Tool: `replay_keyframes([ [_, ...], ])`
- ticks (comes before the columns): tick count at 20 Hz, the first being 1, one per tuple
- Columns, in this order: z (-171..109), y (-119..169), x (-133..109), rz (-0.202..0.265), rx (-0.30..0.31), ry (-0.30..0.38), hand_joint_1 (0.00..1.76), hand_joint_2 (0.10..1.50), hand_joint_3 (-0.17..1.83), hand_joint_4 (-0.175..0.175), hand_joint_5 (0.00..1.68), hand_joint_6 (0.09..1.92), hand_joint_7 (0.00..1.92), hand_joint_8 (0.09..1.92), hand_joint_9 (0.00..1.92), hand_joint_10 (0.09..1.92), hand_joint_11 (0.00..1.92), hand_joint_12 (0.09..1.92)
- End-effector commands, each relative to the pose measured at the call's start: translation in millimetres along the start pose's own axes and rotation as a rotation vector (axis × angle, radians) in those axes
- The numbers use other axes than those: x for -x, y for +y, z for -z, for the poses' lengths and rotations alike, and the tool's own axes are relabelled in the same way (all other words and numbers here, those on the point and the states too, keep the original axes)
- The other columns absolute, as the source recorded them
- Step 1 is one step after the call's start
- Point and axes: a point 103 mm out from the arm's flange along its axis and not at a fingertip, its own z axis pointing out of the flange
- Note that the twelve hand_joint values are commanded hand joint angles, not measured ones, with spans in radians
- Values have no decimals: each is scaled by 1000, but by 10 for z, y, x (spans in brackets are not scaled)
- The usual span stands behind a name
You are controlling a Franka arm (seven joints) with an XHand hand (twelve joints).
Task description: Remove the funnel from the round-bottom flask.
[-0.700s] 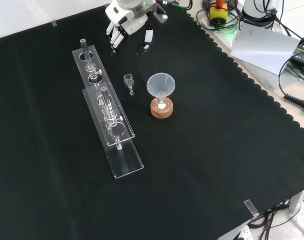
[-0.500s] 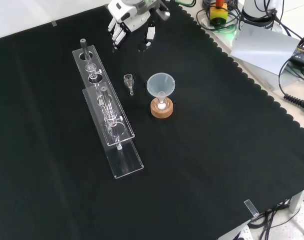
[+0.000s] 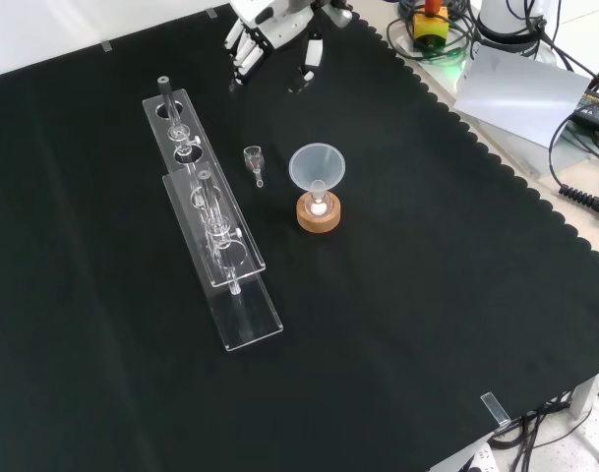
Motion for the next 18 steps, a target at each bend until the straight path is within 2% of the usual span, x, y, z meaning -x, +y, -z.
replay_keyframes([
  [1,170,-165,-282,66,-19,18,782,680,648,-35,369,255,469,743,799,613,515,1270],
  [7,335,-210,-575,145,-35,-6,735,666,636,-51,358,145,347,729,712,590,553,1275],
  [13,503,-226,-810,184,-31,-50,674,667,567,-59,324,87,274,713,652,604,522,1294],
  [18,614,-199,-974,231,-67,-67,601,654,507,-84,269,87,226,716,645,618,510,1297],
])
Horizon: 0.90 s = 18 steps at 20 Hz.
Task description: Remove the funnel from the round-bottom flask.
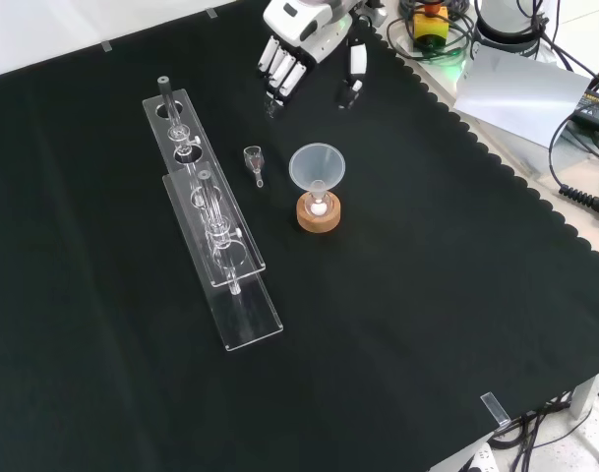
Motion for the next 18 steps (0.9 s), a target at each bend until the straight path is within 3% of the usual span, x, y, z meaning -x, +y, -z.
replay_keyframes([
  [1,159,60,-209,57,-42,-20,585,653,494,-83,260,87,212,717,635,619,506,1298],
  [9,240,171,-455,108,-113,-32,490,676,358,-63,187,87,92,719,487,692,506,1320],
  [18,171,315,-569,108,-173,-74,479,699,288,-55,138,87,0,640,306,771,484,1340],
])
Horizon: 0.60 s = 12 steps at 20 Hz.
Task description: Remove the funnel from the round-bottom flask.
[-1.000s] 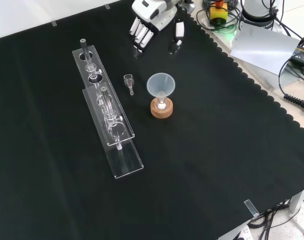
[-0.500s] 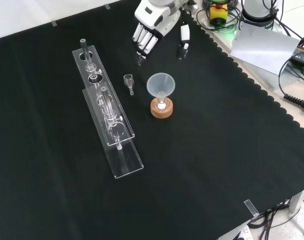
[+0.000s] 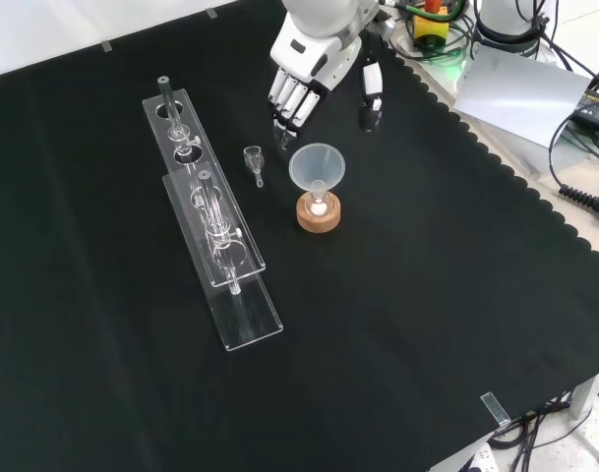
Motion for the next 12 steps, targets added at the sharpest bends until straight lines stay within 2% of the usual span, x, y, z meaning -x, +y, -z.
replay_keyframes([
  [1,-50,148,-137,10,-88,-42,473,699,281,-54,135,87,0,607,288,778,483,1341],
  [5,-49,215,-209,19,-115,-93,447,702,247,-47,111,87,0,472,204,811,470,1350],
  [10,-56,282,-260,22,-130,-135,442,705,227,-41,93,87,0,431,172,831,455,1358],
  [12,-63,302,-274,9,-139,-156,442,706,220,-40,85,87,0,416,165,836,449,1362],
])
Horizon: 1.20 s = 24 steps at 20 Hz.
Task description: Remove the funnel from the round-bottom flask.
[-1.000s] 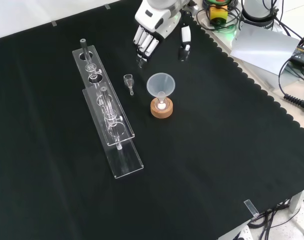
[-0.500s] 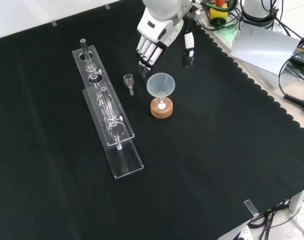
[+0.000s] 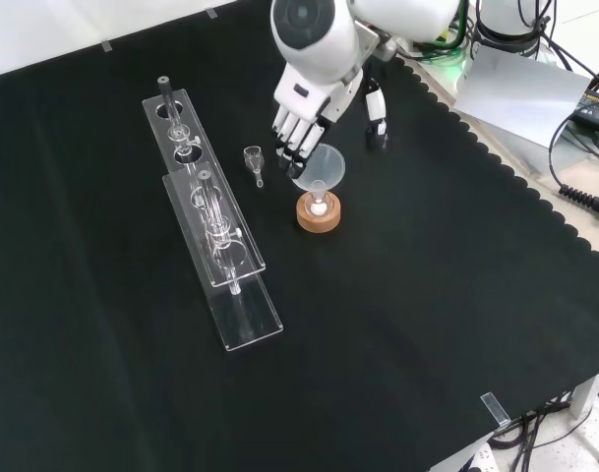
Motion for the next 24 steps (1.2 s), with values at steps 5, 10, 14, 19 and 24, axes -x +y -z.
replay_keyframes([
  [5,4,101,-91,-23,-55,-127,444,708,204,-36,73,87,0,378,149,845,439,1368],
  [10,-16,149,-115,-29,-72,-186,443,707,195,-34,63,87,0,361,142,848,435,1370],
  [14,-34,166,-102,-32,-80,-208,447,704,191,-33,61,87,0,356,139,849,432,1371],
  [19,-41,185,-102,-36,-103,-233,468,706,188,-34,66,87,0,351,142,853,428,1372],
  [24,-81,203,-73,-45,-130,-229,505,722,191,-34,81,87,0,361,160,856,424,1372],
])
